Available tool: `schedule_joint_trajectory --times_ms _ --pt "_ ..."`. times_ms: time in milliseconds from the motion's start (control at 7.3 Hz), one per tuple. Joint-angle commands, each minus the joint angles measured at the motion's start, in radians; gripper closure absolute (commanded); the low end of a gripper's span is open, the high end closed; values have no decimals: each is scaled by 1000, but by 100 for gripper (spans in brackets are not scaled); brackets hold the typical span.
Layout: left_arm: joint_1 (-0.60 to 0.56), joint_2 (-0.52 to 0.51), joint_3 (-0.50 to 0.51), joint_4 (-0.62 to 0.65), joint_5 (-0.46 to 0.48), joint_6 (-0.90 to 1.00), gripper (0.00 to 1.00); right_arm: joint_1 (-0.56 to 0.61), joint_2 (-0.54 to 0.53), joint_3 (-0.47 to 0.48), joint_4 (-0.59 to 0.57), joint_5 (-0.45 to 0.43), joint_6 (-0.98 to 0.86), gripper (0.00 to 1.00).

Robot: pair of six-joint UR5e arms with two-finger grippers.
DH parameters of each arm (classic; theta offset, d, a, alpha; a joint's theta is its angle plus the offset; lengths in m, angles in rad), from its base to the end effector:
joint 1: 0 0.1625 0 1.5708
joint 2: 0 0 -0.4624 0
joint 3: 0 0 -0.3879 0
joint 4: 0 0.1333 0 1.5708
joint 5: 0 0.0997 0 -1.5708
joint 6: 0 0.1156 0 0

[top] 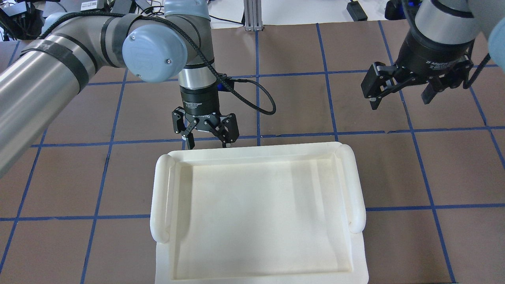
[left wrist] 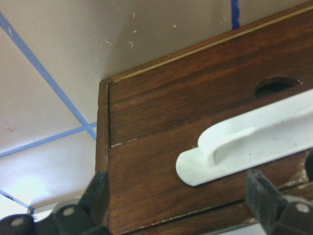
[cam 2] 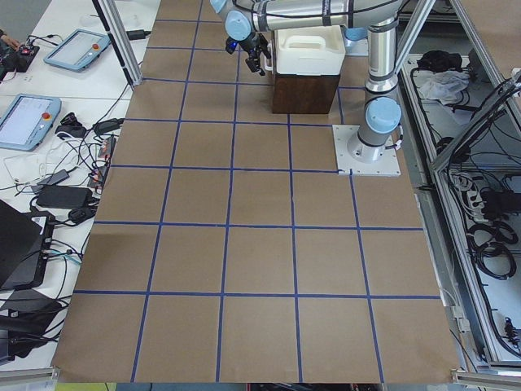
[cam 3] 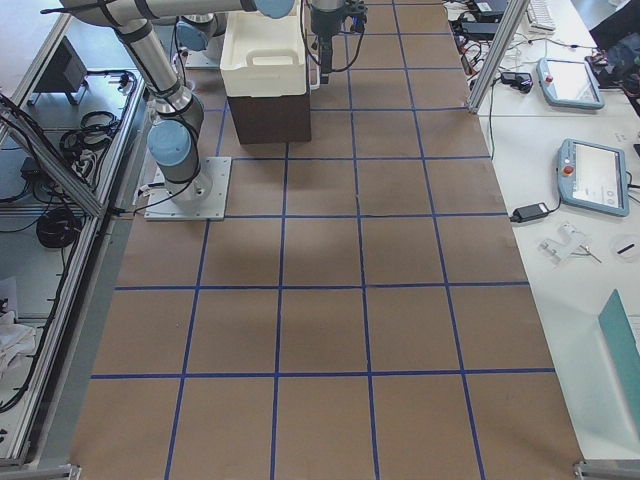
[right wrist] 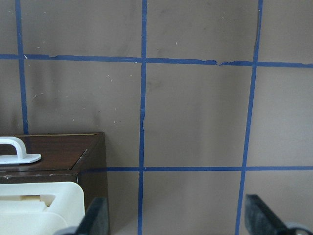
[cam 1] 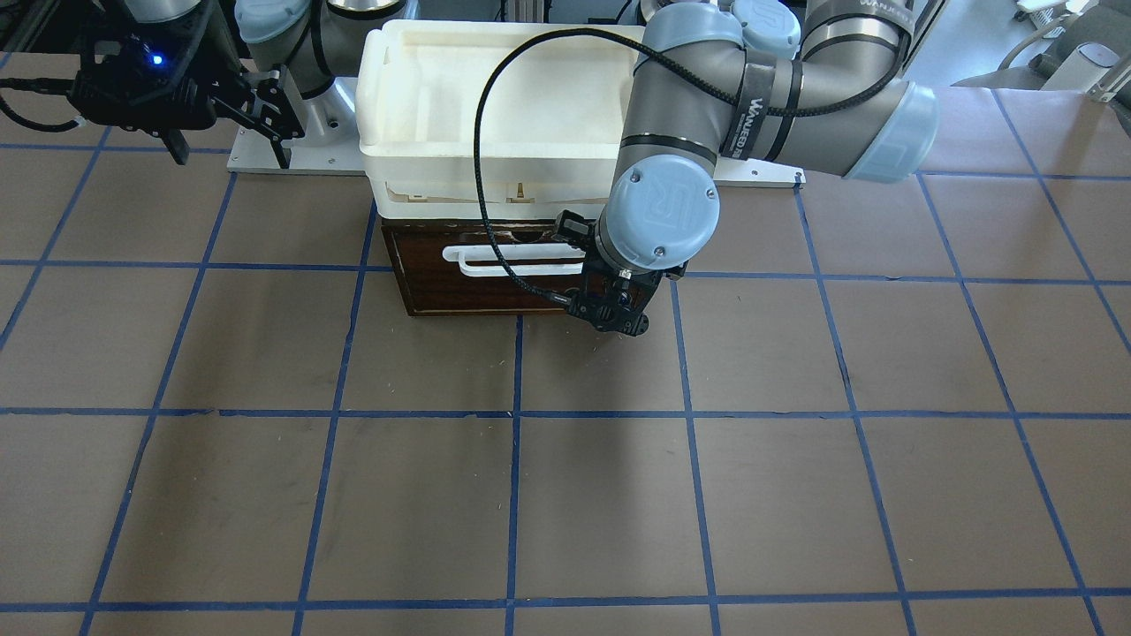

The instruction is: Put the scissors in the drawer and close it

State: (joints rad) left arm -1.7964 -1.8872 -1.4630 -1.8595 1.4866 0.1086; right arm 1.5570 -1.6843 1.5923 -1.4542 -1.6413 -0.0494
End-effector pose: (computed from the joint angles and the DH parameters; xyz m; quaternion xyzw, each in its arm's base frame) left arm -0.2638 -0.5100 0.3728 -0.1509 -0.9566 -0.2478 0.0263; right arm 0.1192 -0.4324 0.5398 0.0182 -0.9991 -0.0134 0.0348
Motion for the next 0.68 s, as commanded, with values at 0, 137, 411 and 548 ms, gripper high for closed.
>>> schedule_joint_trajectory --times_ms 0,137,411,548 --pt "44 68 64 11 67 -3 0 0 0 0 0 0 -1 0" --pt "104 109 87 25 66 -1 0 0 0 0 0 0 -1 0" --pt "198 198 79 49 98 0 0 0 0 0 0 0 -1 0" --pt "242 230 72 145 92 5 0 0 0 0 0 0 0 0"
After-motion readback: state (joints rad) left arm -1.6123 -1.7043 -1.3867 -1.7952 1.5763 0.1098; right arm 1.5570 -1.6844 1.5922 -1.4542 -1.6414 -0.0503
